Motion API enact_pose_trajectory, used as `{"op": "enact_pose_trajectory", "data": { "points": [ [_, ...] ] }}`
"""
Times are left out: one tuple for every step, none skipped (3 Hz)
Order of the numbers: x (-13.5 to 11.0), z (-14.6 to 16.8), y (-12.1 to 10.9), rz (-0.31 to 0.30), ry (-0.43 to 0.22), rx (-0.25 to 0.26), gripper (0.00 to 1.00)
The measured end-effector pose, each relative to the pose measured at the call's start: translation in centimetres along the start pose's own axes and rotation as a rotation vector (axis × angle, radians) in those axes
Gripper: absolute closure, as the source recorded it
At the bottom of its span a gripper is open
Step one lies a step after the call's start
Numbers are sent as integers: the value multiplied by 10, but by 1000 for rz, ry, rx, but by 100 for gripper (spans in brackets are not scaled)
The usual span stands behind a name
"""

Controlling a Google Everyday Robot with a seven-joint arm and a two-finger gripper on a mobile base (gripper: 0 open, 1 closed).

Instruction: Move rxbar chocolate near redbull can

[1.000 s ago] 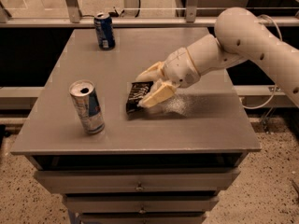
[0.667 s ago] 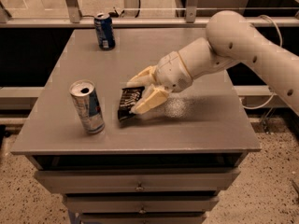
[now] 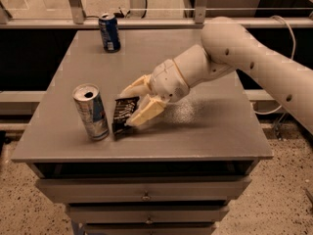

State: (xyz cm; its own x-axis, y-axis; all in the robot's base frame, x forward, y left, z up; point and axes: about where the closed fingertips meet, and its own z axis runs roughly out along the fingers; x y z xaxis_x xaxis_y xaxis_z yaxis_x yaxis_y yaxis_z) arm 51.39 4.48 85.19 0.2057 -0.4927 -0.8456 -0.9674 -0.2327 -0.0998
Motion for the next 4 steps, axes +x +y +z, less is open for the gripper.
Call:
{"op": "enact_pose_trajectory", "data": {
  "points": [
    [0, 3, 1, -7, -7, -14, 30],
    [-1, 4, 3, -10, -15, -25, 8],
    [-2, 6, 2, -11, -20, -32, 0],
    [0, -2, -3, -13, -7, -10, 0]
  ]
}}
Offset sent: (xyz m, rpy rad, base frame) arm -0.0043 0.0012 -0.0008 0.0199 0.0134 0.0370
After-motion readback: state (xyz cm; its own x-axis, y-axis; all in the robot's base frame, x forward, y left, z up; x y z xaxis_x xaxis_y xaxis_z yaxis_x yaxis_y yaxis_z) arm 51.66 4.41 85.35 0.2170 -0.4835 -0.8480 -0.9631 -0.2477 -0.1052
